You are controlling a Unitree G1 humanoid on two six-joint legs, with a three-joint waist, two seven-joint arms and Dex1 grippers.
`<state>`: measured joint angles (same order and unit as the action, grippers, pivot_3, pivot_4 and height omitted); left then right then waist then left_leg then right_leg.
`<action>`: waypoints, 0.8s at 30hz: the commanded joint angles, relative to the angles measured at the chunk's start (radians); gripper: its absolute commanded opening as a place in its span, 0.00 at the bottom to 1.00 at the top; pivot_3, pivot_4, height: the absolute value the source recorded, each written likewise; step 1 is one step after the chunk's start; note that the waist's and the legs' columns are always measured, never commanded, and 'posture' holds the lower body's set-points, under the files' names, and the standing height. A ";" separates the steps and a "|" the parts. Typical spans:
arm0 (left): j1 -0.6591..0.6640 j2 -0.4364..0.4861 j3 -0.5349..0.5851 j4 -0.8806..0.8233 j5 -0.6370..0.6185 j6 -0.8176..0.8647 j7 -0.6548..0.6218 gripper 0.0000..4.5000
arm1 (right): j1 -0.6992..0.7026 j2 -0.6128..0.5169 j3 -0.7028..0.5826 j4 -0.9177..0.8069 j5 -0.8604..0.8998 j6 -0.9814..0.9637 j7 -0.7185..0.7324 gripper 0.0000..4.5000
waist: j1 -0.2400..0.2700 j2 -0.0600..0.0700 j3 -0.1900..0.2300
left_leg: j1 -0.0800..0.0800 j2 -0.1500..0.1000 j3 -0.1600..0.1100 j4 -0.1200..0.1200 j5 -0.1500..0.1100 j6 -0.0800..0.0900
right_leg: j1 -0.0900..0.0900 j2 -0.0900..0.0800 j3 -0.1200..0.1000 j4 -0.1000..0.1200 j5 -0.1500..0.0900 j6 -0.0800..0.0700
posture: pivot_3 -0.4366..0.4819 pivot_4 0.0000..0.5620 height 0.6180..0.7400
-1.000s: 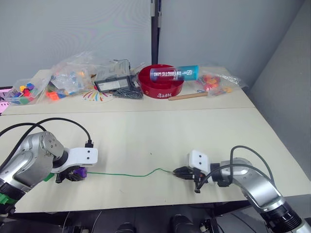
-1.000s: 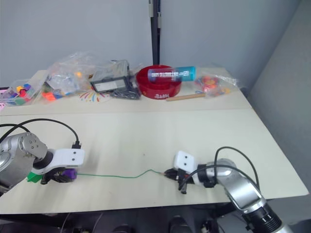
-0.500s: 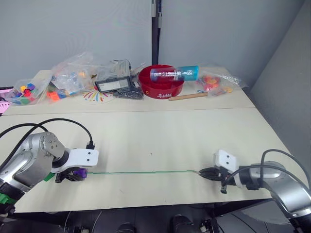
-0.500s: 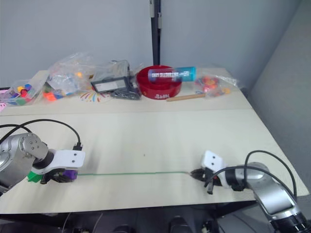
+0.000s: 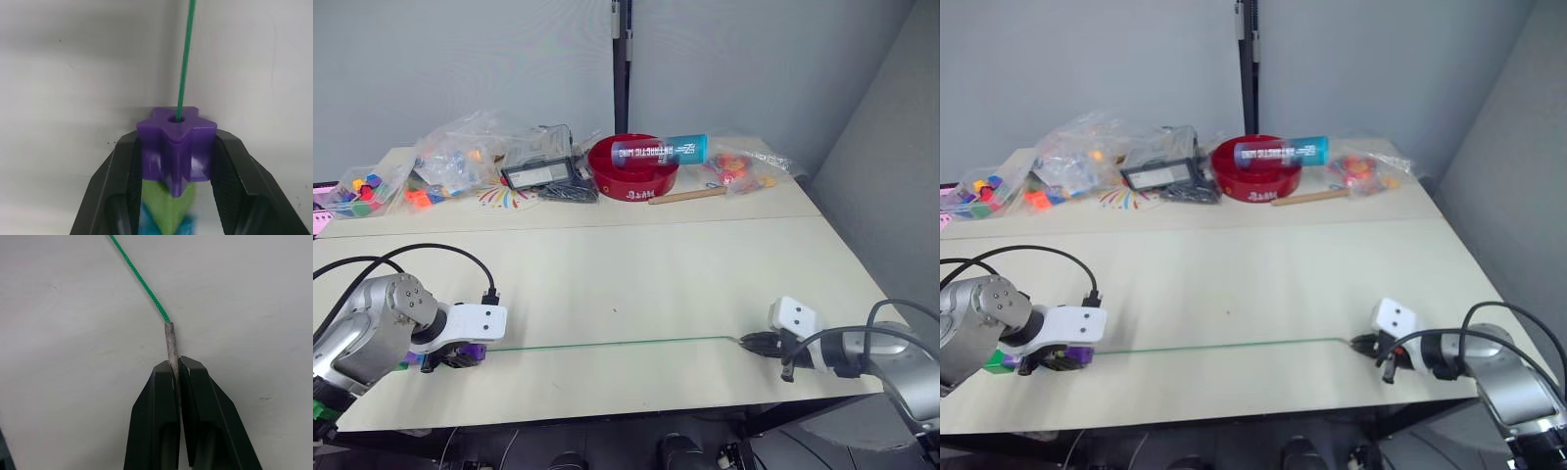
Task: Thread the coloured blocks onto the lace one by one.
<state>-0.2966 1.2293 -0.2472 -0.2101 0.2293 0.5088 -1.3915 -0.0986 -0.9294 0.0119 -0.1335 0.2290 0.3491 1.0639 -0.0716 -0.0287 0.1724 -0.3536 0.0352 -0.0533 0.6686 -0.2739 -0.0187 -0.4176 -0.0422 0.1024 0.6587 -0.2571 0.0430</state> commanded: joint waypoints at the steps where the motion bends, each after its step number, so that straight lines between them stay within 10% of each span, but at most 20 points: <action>1: 0.029 0.001 -0.009 -0.009 0.011 0.030 0.016 0.31 | -0.011 -0.019 -0.015 0.027 -0.026 -0.026 -0.003 0.00 | 0.001 0.000 0.000 | 0.000 0.000 0.000 0.000 0.000 0.000 | 0.000 0.000 0.000 0.000 0.000 0.000 | 0.48 0.27 1.00; 24: 0.130 0.008 0.056 0.081 -0.002 -0.131 0.062 0.31 | -0.062 0.114 0.157 -0.008 -0.091 0.019 -0.034 0.00 | -0.026 0.003 -0.003 | 0.007 0.002 0.003 -0.004 0.000 0.000 | 0.007 0.005 0.006 0.002 -0.002 0.000 | 0.48 0.27 1.00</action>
<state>-0.1904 1.2506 -0.1720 -0.1596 0.2210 0.3762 -1.3542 -0.1664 -0.8289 0.1191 -0.1667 0.1665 0.3649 1.0327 -0.0978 -0.0261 0.1691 -0.3429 0.0373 -0.0503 0.6639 -0.2740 -0.0185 -0.4065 -0.0373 0.1083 0.6602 -0.2600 0.0419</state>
